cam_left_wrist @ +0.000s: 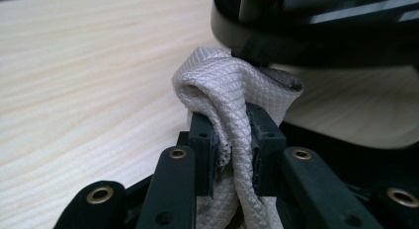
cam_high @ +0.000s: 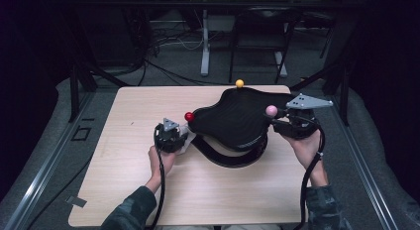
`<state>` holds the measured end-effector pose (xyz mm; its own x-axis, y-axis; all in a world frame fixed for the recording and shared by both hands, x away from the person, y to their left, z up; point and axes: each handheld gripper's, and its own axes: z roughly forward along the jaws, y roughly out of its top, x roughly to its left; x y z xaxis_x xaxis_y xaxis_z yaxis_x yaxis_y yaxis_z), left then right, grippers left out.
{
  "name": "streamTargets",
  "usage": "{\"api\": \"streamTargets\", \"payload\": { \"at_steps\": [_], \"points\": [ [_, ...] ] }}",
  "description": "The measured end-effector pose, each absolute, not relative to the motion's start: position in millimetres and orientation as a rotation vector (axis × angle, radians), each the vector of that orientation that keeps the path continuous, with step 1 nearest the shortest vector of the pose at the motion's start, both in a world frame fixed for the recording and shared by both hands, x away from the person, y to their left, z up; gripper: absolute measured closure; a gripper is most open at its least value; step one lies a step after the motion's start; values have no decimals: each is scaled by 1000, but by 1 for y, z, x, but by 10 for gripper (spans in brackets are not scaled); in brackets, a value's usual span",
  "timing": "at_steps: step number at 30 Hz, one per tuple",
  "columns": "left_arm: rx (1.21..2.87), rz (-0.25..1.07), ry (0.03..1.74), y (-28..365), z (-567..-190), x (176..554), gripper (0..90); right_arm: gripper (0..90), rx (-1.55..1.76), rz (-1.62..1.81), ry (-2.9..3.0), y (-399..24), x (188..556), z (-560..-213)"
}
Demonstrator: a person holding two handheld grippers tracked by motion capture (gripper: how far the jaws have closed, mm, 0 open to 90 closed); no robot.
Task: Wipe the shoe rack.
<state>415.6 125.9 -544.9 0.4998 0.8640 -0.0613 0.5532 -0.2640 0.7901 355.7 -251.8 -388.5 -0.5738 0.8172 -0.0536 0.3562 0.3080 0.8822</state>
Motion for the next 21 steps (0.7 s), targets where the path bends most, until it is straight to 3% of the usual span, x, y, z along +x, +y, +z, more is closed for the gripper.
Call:
{"api": "streamTargets", "payload": {
  "at_steps": [5,12,21],
  "points": [
    [2027,433,1205,126,-562,420,760,607,1036,1211,2080,-252,356,-388],
    [1996,446,1171,137,-537,407,759,607,1032,1218,2077,-252,356,-389],
    [1989,472,1194,182,-513,381,751,607,1032,1218,2077,-252,356,-389]
  ]
}}
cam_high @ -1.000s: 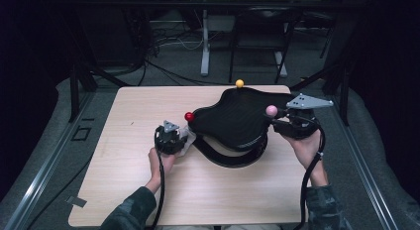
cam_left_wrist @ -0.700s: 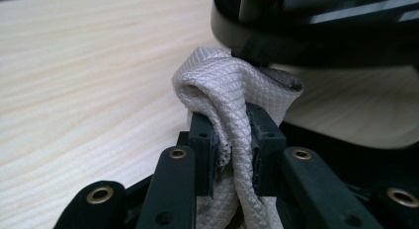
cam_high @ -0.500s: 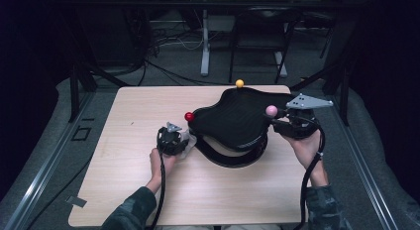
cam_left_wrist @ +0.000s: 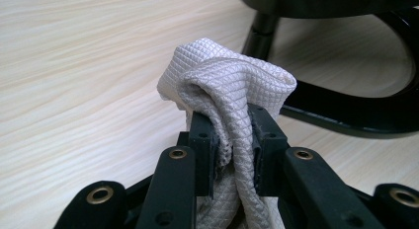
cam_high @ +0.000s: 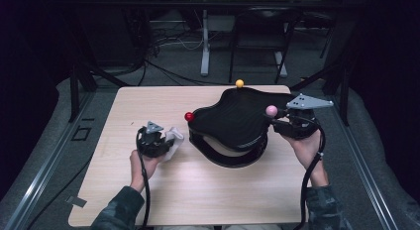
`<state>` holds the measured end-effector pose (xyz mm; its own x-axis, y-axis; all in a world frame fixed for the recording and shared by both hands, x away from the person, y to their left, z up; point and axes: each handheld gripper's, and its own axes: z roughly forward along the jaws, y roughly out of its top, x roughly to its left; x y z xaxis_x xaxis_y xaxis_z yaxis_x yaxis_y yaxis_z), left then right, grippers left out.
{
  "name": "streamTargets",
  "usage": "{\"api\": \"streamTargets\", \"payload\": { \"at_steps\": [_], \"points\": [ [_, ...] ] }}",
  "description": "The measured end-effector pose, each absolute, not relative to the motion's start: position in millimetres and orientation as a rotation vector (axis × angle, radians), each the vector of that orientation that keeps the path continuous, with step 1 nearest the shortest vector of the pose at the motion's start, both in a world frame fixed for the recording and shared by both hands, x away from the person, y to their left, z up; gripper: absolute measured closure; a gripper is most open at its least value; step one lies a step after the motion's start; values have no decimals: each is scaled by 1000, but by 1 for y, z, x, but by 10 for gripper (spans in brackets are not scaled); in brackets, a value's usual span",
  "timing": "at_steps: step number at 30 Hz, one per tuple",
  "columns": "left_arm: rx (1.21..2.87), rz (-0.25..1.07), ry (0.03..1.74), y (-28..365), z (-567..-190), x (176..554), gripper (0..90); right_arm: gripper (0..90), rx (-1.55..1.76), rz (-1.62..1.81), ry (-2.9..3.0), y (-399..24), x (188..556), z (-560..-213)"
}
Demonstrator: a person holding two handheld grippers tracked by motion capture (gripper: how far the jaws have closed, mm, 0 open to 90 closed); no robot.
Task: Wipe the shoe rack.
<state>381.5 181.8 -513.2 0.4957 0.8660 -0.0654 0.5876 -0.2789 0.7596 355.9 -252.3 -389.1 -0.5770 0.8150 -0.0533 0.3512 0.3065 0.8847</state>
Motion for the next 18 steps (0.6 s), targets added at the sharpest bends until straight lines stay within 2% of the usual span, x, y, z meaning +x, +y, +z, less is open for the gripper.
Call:
{"api": "streamTargets", "payload": {
  "at_steps": [13,18],
  "points": [
    [1863,555,1400,271,-499,341,742,606,1036,1216,2074,-252,356,-389],
    [1831,567,1500,306,-509,331,727,607,1039,1215,2070,-251,355,-389]
  ]
}}
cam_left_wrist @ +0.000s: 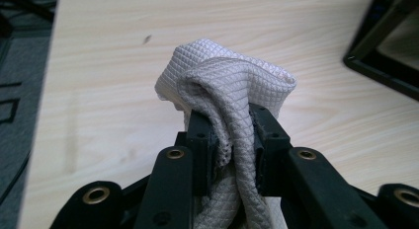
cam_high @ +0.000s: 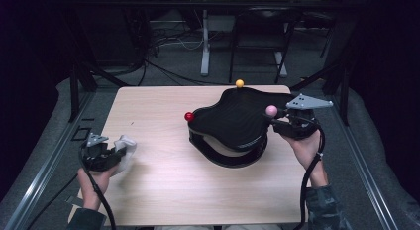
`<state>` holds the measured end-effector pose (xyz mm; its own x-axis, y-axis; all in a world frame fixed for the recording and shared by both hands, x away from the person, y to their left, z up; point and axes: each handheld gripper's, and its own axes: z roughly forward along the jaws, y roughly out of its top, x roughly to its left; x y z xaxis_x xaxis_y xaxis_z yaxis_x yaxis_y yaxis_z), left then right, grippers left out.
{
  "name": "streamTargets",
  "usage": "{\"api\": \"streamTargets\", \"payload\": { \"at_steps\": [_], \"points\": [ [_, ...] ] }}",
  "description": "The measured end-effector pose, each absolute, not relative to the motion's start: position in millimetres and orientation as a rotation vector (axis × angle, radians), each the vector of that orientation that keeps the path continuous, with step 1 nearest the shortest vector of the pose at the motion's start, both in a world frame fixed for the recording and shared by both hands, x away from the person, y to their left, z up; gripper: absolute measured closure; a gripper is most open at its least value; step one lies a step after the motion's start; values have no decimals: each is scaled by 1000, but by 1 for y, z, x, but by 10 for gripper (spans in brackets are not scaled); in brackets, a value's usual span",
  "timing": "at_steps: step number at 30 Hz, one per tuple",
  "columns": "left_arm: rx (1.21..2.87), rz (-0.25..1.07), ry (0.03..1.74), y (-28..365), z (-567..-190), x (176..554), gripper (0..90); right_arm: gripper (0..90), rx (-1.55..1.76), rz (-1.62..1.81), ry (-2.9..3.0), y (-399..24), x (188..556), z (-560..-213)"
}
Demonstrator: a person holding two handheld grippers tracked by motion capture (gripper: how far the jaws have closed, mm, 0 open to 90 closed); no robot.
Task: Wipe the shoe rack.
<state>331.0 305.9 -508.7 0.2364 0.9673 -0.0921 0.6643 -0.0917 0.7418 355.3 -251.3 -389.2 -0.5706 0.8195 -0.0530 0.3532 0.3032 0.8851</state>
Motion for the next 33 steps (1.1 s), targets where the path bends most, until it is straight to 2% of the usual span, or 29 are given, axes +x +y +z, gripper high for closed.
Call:
{"api": "streamTargets", "payload": {
  "at_steps": [6,9,15,18,20,33],
  "points": [
    [1852,545,1627,334,-537,337,716,607,1041,1216,2068,-251,355,-389],
    [1853,515,1684,345,-548,336,676,607,1039,1219,2067,-251,355,-390],
    [1835,514,1681,350,-543,331,430,607,1038,1220,2064,-251,355,-390],
    [1861,571,1642,343,-531,331,249,607,1038,1217,2065,-251,355,-390],
    [1869,580,1605,337,-525,331,198,607,1038,1217,2066,-251,355,-390],
    [1828,575,1437,311,-497,332,98,608,1041,1213,2065,-251,355,-390]
  ]
}}
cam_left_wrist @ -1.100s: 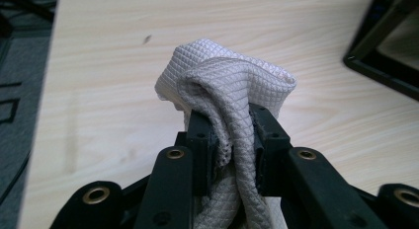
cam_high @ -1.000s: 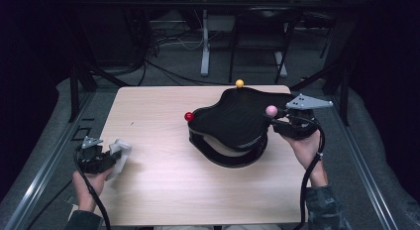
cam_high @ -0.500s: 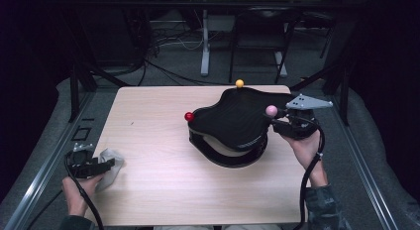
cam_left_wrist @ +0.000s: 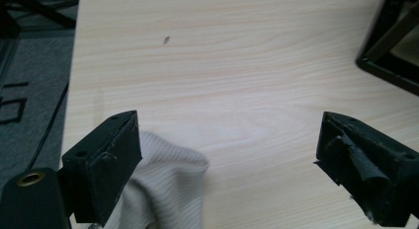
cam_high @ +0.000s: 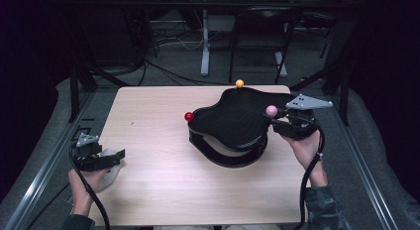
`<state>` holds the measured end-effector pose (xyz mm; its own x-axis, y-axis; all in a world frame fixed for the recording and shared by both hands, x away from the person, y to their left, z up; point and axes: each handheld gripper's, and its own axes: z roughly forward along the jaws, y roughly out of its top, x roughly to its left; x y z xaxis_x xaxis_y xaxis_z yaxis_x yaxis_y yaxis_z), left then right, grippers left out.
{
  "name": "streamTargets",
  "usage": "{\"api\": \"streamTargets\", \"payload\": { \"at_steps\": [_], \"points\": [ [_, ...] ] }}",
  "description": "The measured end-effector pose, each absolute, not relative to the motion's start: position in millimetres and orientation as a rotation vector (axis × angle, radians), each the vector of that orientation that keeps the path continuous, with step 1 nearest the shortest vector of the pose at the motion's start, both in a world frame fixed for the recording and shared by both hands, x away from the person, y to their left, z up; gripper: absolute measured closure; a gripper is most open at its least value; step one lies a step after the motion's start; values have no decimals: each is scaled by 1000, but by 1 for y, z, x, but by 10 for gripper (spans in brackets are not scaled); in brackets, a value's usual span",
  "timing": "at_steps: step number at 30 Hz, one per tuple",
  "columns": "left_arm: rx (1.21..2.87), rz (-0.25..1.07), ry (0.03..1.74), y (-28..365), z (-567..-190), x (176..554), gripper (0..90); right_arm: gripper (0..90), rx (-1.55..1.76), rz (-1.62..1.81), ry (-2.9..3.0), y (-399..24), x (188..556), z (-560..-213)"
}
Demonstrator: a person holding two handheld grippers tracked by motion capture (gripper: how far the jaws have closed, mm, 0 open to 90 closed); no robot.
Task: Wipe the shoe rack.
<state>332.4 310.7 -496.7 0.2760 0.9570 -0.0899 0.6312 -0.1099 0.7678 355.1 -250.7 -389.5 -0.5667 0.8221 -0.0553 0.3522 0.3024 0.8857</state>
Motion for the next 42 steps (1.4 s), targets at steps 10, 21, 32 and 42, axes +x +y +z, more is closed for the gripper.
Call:
{"api": "streamTargets", "payload": {
  "at_steps": [10,21,32,42],
  "points": [
    [1886,518,1258,268,-494,352,0,608,1036,1212,2066,-251,355,-390],
    [1958,449,1133,221,-504,382,0,608,1036,1215,2064,-251,355,-390],
    [1987,341,1042,161,-527,422,1,608,1042,1202,2067,-250,356,-389],
    [1986,302,1012,117,-537,441,7,609,1046,1201,2065,-250,355,-389]
  ]
}}
